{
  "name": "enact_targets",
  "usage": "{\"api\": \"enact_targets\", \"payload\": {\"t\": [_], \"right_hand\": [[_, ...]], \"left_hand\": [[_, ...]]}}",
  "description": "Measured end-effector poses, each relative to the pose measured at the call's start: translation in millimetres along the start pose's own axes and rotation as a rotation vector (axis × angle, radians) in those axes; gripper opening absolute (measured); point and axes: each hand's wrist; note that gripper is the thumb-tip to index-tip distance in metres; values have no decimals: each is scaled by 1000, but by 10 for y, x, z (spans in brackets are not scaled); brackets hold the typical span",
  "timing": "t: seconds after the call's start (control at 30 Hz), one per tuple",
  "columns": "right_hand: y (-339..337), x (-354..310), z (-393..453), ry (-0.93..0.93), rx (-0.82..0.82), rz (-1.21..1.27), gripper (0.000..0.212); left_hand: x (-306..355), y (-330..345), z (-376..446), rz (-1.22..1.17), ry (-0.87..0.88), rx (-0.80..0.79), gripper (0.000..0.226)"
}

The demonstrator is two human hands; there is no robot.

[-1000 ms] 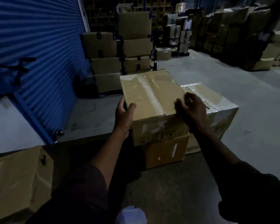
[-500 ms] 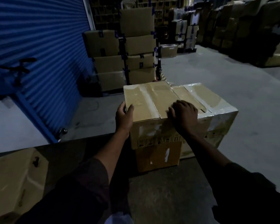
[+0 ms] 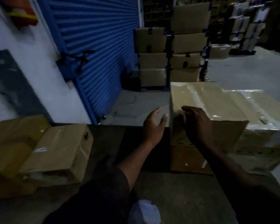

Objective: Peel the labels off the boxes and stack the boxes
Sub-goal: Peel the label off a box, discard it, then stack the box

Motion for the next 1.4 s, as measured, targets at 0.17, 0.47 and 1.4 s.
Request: {"api": "enact_targets", "payload": {"t": [0.17,0.47,1.4], "right_hand": [[563,-942,-113,-124,-54,119,25],[1749,-2519,-551,-132,-416,319,41],[3339,-3971,-1255,302,-751,344,80]], "left_hand": [[-374,-791,-256,18,-97,138,43],[-1120,-2736,-655,164,-278,459,42],[-2402,-4847,-932,632,-617,400,78]]}}
Point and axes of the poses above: each hand's wrist, its own z-axis towards the middle knuckle, its own y-axis out of the palm, x = y × z, and after that the axes turned 7 degrees about -z, right-handed
